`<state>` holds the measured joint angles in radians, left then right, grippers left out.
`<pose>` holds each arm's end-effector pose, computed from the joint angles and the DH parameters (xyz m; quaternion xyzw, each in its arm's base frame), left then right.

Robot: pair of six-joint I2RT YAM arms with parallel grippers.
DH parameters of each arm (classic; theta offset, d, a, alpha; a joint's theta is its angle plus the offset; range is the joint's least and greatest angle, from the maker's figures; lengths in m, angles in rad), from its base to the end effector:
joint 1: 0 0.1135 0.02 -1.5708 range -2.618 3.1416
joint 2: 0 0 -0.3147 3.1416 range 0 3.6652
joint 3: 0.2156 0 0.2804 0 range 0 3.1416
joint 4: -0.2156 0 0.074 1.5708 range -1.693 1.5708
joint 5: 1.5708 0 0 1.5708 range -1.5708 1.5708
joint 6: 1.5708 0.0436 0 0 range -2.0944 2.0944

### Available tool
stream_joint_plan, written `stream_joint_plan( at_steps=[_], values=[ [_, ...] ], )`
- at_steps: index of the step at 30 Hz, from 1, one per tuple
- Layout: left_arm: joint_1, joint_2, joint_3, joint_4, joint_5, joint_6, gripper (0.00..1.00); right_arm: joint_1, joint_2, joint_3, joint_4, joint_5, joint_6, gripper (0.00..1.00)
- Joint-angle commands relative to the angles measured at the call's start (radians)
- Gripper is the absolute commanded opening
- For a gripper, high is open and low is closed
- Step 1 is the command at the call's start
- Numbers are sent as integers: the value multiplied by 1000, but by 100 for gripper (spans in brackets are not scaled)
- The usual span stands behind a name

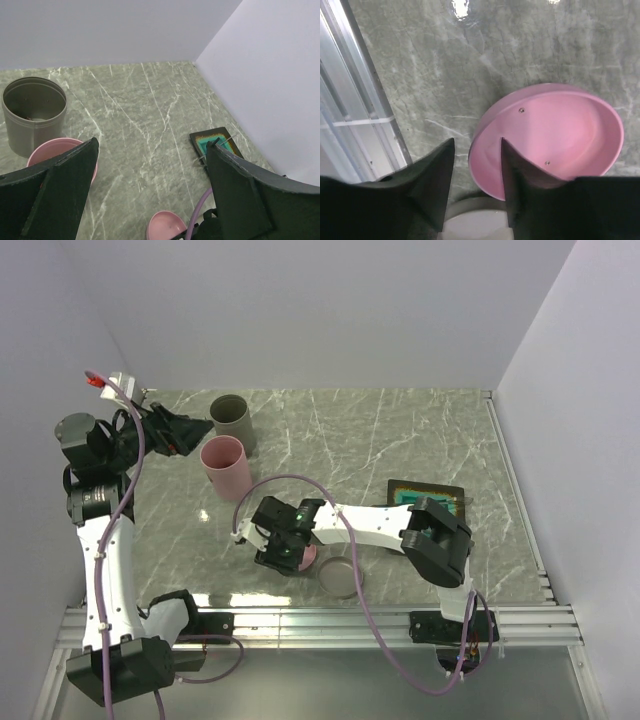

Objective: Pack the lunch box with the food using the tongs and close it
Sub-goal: Pick up the lid of the lunch box with the right arm

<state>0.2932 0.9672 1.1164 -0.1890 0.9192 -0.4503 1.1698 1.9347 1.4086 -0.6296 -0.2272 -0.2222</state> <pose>0.2050 0.0257 0.4686 0.0516 0.7137 -0.3676 0.5940 0.1650 0.4144 0.2153 -0.6413 0.7311 0.1921 0.1316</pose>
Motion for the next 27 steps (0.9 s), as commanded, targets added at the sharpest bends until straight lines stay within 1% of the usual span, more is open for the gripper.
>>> stream_joint_plan(
  at_steps=[1,2,3,4,5,6,7,12,13,14,16,18,19,20,21,22,23,24,26,27],
  values=[
    [3,-35,-26,92,10,-43,94,4,-5,0,45,0,18,44],
    [4,-38,-39,101,9,-48,94,4,-6,1,47,2,23,40],
    [4,-41,-44,111,9,-53,94,4,-8,4,50,3,26,30],
    [4,-42,-47,120,7,-57,94,4,-8,4,53,3,27,25],
    [3,-42,-50,122,6,-59,94,4,-8,6,53,3,29,12],
    [4,-41,-47,120,6,-56,94,2,-3,9,50,3,29,8],
    [4,-38,-46,120,4,-54,94,4,0,12,50,5,33,1],
    [3,-36,-41,106,10,-41,94,-10,-14,27,30,-18,44,0],
    [4,-36,-41,109,15,-41,94,-18,-26,38,25,-53,49,0],
    [4,-35,-41,109,24,-41,94,-33,-42,49,16,-75,56,0],
    [4,-35,-43,114,33,-41,94,-103,-94,84,-7,-136,84,0],
    [4,-28,-41,125,52,-50,94,-169,-153,108,-16,-268,106,0],
    [3,-25,-41,128,58,-51,94,-252,-172,125,-12,-318,136,0],
    [1,-21,-43,140,67,-57,94,-289,-189,133,-1,-428,153,0],
    [0,-18,-47,154,84,-65,94,-332,-218,144,20,-479,173,0],
    [0,-19,-53,177,96,-77,94,-367,-230,164,34,-532,211,0],
    [-6,-18,-58,224,105,-105,94,-433,-252,173,45,-620,221,0],
    [-11,-18,-66,246,110,-117,94,-459,-261,182,80,-651,281,0],
    [-38,-15,-69,275,106,-146,94,-528,-282,202,129,-714,334,0],
    [-49,-13,-72,299,95,-154,94,-545,-305,204,193,-765,396,0]
  ],
)
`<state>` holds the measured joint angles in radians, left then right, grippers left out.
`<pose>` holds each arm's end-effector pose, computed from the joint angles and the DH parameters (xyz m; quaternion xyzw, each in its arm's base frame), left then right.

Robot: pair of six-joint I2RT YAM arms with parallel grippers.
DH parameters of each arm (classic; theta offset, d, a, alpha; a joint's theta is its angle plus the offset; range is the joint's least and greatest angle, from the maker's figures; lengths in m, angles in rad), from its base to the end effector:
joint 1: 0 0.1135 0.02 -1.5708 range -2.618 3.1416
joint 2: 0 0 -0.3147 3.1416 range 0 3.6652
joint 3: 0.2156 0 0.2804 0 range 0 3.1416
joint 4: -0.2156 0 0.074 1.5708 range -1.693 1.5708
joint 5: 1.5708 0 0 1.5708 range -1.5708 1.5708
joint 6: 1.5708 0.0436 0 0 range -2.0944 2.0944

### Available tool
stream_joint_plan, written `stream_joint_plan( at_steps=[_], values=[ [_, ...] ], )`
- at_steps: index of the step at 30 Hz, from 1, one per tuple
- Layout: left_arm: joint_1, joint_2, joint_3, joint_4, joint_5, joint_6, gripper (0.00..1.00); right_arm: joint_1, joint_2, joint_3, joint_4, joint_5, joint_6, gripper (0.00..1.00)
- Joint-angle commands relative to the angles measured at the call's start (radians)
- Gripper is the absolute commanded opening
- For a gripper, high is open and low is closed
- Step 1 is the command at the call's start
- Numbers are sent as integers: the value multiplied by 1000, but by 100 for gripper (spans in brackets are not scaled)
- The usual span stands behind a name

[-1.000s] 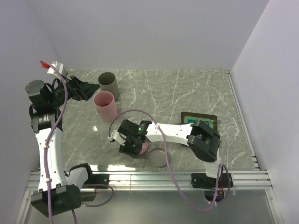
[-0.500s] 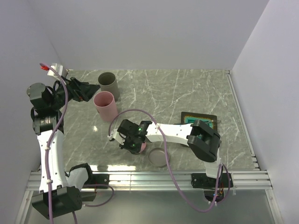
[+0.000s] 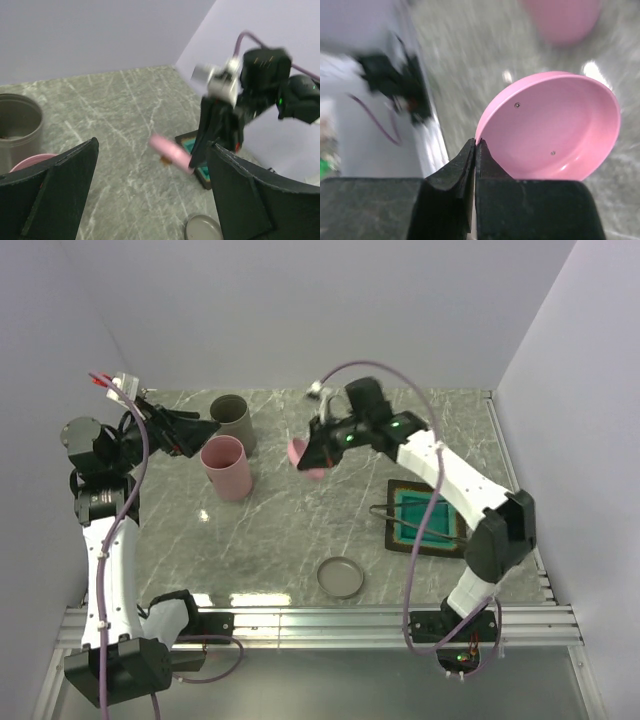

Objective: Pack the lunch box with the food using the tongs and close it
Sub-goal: Pick up the lid of the lunch box with the right arm, then pass the lid of the lunch box from the right arm to the left

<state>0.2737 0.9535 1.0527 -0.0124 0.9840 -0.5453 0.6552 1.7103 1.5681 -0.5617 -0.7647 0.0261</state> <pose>0.2045 0.0197 0.4654 0.0823 0.6850 -0.4042 0.6005 0.3177 0.2822 0.3775 -0.4095 0.7522 0.4493 0.2542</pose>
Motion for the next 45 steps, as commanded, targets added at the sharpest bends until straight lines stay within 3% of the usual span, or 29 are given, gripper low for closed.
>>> stream_joint_plan(
  at_steps=[1,5,8,10,14,22,26,28,30,37,45],
  values=[
    [-42,4,-8,133,22,-67,94,-51,-92,47,159,-243,182,0],
    [-115,42,-13,225,8,-193,93,-132,-159,17,402,-314,403,0],
    [-171,60,-36,380,10,-298,93,-192,-192,-57,764,-314,673,0],
    [-206,62,-49,452,-1,-283,93,-221,-176,-54,863,-333,872,0],
    [-307,65,-75,543,-2,-200,92,-247,-143,-129,1274,-326,1293,0],
    [-433,99,-72,595,-114,-179,88,-255,-173,-325,1565,-151,1690,0],
    [-479,145,-46,597,-166,-206,81,-255,-176,-339,1635,-102,1781,0],
    [-495,162,-19,549,-212,-205,70,-252,-181,-352,1655,-65,1807,0],
    [-513,188,0,549,-223,-202,65,-249,-192,-373,1657,-42,1825,0],
    [-544,243,9,680,-220,-298,63,-235,-202,-404,1640,-33,1805,0],
    [-593,264,9,663,-208,-268,61,-213,-196,-408,1635,-22,1798,0]
  ],
)
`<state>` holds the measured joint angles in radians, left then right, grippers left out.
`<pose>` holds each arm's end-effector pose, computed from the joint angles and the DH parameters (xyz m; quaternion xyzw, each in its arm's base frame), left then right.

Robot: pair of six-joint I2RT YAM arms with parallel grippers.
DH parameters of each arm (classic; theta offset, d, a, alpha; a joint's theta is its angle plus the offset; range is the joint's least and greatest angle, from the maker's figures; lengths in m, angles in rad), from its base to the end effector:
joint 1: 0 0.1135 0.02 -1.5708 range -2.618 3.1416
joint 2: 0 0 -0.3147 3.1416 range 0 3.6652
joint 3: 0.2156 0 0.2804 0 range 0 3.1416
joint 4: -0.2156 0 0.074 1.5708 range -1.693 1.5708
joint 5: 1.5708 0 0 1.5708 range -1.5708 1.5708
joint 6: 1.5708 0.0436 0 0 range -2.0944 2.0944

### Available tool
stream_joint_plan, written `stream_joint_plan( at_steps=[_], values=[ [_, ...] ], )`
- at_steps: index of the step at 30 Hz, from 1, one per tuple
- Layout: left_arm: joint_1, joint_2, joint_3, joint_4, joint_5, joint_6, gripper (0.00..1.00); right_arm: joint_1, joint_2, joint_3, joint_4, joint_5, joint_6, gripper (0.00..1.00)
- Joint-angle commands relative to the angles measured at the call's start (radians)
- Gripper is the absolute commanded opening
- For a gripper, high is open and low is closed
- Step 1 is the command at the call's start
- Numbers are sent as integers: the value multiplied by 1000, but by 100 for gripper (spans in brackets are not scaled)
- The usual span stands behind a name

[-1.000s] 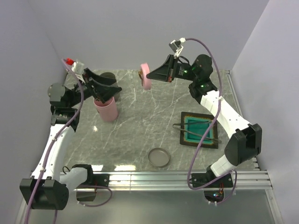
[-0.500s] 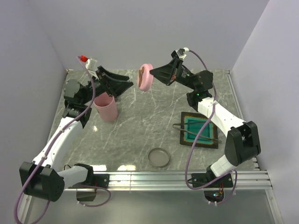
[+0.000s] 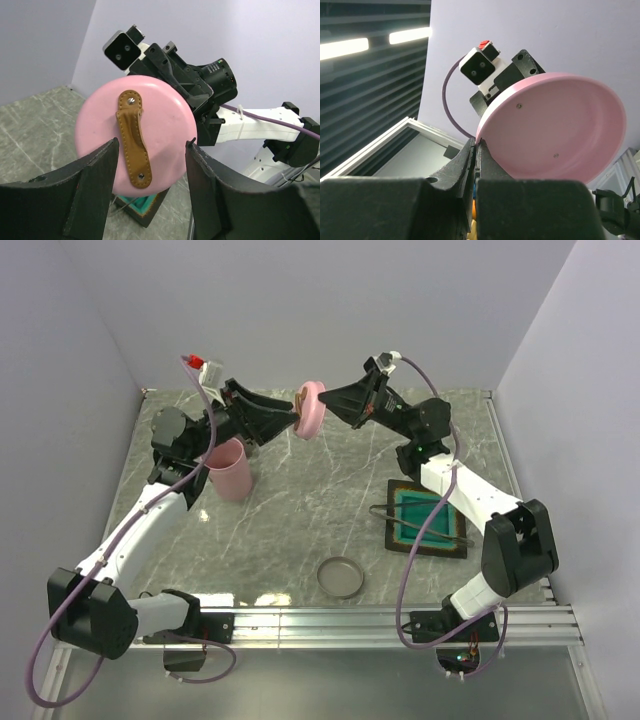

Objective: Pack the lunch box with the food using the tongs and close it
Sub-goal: Pass the lid of the lunch box from the right arm to the left

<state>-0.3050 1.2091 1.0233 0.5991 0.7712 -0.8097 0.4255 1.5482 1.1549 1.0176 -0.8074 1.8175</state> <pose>0.2630 -0.1147 0.4585 0.1784 0.5694 -0.5849 0.5495 0.3271 0.1828 0.4394 0.0004 0.5458 0.8151 0.1942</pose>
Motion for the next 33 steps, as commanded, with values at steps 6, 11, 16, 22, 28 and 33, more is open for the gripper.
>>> stream_joint_plan(
  at_steps=[6,11,16,22,28,33],
  values=[
    [-19,17,44,38,-16,-3,60,30,-37,-1,59,27,12,0],
    [-20,15,43,13,-56,-25,57,45,-40,2,52,25,8,0],
    [-20,27,29,59,-55,-81,50,59,-37,-1,41,28,0,0],
    [-19,18,9,64,-41,-86,23,59,-28,-8,62,40,22,0],
    [-17,1,-3,45,-24,-74,1,61,-25,2,29,28,3,0],
    [21,-22,24,-54,0,2,1,44,-45,2,-62,4,-81,38]
  ],
)
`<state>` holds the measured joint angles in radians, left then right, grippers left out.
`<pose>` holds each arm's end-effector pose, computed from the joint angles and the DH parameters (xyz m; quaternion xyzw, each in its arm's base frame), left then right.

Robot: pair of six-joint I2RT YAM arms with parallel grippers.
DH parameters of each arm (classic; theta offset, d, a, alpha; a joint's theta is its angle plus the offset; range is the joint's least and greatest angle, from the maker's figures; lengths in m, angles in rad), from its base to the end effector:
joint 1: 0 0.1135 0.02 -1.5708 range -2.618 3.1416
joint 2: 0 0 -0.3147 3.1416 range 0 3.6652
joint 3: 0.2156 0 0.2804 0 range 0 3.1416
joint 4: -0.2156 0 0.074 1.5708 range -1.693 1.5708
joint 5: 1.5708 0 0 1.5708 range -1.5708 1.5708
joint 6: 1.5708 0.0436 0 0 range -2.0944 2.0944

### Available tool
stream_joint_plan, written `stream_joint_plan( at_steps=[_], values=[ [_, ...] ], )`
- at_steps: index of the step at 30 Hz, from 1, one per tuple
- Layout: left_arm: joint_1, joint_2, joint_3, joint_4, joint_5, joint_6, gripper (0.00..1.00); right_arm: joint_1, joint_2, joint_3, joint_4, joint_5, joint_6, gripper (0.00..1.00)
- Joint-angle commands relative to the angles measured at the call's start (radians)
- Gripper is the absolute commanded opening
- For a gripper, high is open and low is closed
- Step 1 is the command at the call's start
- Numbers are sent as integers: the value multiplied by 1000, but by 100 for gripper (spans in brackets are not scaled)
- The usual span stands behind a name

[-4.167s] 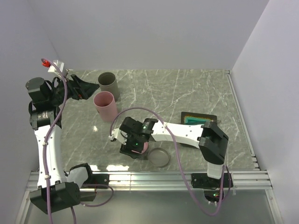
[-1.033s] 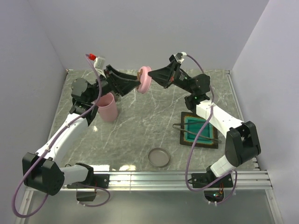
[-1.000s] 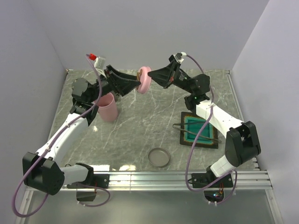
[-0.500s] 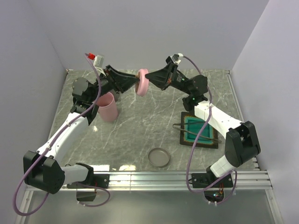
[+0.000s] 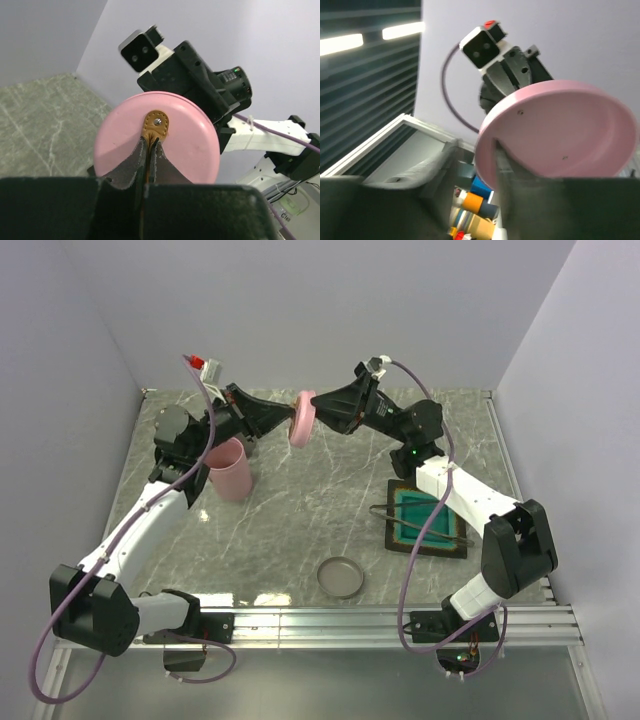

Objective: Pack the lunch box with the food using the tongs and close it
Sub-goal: Pass the lid of the lunch box from the right arm to the left, then put the lid back on the lunch box

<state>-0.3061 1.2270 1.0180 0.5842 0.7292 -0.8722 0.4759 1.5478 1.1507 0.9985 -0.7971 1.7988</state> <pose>0.2710 -0.1161 0.4507 0.1362 0.5872 -0.5960 0.5305 0.3188 0.1994 0.4366 -0.0072 0.5498 0.8160 0.1784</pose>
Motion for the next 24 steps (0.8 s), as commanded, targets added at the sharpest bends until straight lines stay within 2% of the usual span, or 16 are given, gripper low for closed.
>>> stream_joint_plan(
  at_steps=[1,2,4,5,7,8,9,11,12,15,16,19,24],
  values=[
    [30,-41,60,-138,41,97,0,-11,-48,15,-76,-25,-97,46],
    [39,-46,77,-191,39,133,0,-19,-52,39,-168,-34,-189,62],
    [62,-52,138,-364,35,255,0,-36,-64,78,-298,-62,-356,73],
    [68,-52,163,-442,26,303,0,-42,-69,111,-427,-63,-410,79],
    [91,-54,226,-550,7,430,0,-57,-83,138,-530,-64,-561,83],
    [93,-55,249,-680,-23,478,0,-60,-84,165,-637,-59,-613,86],
    [94,-52,279,-746,-57,575,0,-65,-87,179,-681,-59,-660,87],
    [96,-23,378,-884,-155,666,0,-79,-89,213,-806,-56,-795,89],
    [97,12,419,-1028,-201,743,0,-85,-95,218,-836,-51,-834,90],
    [102,67,548,-1232,-342,853,0,-105,-100,230,-923,-42,-941,90],
    [104,95,585,-1262,-375,927,0,-109,-101,230,-932,-45,-964,90],
    [111,147,622,-1360,-540,1006,0,-128,-106,236,-971,-63,-998,91],
    [147,242,665,-1445,-637,1073,0,-138,-126,251,-1023,-41,-1066,91]
  ],
)
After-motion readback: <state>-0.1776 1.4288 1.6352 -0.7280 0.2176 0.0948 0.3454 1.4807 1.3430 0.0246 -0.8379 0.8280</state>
